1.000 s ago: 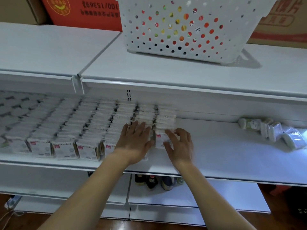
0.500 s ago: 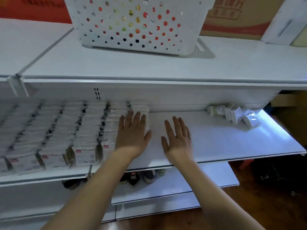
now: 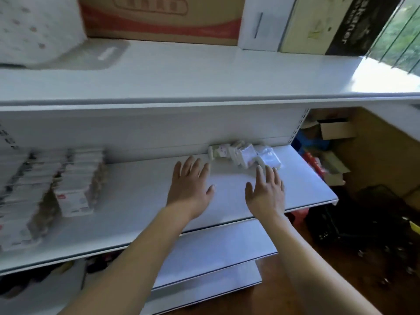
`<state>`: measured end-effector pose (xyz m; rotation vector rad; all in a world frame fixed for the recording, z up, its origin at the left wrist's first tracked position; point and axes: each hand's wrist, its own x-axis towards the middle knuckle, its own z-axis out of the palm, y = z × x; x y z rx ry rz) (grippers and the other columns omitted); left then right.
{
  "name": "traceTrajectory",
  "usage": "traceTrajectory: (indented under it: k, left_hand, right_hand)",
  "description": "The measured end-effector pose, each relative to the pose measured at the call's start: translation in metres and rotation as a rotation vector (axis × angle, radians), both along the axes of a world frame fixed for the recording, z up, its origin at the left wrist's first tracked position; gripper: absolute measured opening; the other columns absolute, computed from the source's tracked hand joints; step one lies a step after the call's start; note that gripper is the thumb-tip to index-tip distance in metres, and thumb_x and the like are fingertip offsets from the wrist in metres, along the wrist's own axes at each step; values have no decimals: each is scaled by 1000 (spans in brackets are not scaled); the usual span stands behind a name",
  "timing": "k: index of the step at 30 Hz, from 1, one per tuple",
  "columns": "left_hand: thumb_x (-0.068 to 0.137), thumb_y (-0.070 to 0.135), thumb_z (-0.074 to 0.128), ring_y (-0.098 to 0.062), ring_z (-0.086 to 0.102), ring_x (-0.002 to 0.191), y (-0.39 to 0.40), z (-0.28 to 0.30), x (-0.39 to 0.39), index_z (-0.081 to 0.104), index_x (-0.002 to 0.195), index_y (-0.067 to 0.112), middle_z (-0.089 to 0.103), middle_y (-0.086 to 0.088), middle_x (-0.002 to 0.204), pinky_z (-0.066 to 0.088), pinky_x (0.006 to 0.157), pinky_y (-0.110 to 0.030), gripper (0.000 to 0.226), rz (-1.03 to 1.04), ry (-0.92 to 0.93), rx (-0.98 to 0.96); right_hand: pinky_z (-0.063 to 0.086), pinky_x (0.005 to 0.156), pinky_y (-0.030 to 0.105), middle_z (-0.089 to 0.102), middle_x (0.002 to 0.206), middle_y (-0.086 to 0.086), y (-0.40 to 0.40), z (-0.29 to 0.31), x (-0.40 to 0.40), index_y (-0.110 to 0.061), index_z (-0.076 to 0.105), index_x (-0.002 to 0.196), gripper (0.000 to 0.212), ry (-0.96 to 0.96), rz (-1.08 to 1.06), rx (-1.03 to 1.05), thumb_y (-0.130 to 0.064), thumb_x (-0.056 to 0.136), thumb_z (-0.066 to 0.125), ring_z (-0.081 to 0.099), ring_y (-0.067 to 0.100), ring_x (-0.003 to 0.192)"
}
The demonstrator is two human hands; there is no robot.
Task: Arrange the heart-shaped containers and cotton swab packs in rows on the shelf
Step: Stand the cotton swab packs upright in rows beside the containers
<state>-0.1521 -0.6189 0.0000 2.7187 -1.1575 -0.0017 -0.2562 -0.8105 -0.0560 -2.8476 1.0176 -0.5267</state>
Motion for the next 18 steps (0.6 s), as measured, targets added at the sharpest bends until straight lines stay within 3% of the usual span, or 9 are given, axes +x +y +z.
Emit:
traceTrajectory:
  k: [7, 12, 15, 18]
  left_hand:
    - [102, 42, 41, -24, 15, 149, -104, -5, -34, 27, 155, 17, 25, -4, 161, 9, 121, -40, 61, 63, 29, -56]
    - [101, 39, 45, -22, 30, 143, -137, -6, -40, 37, 151, 14, 39, -5, 155, 21, 117, -32, 56, 103, 77, -120]
    - [100, 37, 52, -26, 49, 128, -159, -8, -42, 49, 139, 12, 55, -7, 140, 40, 102, -32, 47, 198, 247, -311]
    - [97, 45, 57, -21, 57, 120, -187, -13, -42, 52, 136, 16, 59, 0, 134, 45, 96, -30, 48, 319, 603, -520]
  right_hand:
    - [31, 111, 43, 35, 150, 20, -125, -5, 10, -11, 30, 149, 73, 107, 48, 165, -56, 95, 48, 33, 35, 138]
    - [44, 89, 42, 57, 117, 14, -151, -12, 28, -11, 51, 116, 53, 19, 121, 247, -52, 85, 62, 53, 33, 109]
    - [45, 80, 36, 57, 106, 7, -154, -12, 14, -14, 54, 105, 40, -180, 160, 269, -41, 79, 66, 54, 28, 96]
    - [46, 78, 30, 55, 98, -3, -147, -15, -7, -17, 56, 94, 29, -405, 432, 266, -38, 79, 69, 55, 20, 92]
